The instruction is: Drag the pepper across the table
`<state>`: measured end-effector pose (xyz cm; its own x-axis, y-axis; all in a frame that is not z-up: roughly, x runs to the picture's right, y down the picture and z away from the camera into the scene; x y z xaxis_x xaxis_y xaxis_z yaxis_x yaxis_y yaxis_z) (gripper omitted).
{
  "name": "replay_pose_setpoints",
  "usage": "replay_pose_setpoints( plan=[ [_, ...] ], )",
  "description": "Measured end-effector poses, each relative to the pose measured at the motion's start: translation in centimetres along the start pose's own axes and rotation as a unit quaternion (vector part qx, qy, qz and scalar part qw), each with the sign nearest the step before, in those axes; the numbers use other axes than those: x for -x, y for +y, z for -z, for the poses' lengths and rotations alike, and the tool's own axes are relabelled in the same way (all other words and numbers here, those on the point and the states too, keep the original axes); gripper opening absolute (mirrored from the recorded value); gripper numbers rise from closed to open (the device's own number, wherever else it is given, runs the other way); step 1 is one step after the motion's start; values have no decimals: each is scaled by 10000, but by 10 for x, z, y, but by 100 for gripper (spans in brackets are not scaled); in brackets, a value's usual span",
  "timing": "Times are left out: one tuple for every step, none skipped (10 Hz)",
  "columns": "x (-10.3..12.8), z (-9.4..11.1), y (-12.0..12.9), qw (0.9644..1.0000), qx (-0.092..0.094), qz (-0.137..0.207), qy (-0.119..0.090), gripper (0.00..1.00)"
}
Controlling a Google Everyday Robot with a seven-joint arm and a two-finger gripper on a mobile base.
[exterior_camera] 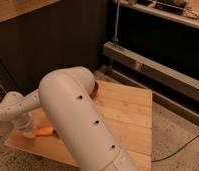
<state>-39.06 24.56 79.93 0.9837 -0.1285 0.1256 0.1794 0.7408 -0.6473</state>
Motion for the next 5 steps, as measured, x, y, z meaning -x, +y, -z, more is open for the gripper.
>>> replay_pose_setpoints(
  plan=[
    [6,-1,6,10000,33,61,-6,30],
    [12,-3,12,9999,67,123,-26,30],
    [19,-4,18,9998,99,189,-54,30],
    [29,-5,26,9995,141,269,-97,30],
    [35,-5,32,9992,178,330,-133,30]
  ],
)
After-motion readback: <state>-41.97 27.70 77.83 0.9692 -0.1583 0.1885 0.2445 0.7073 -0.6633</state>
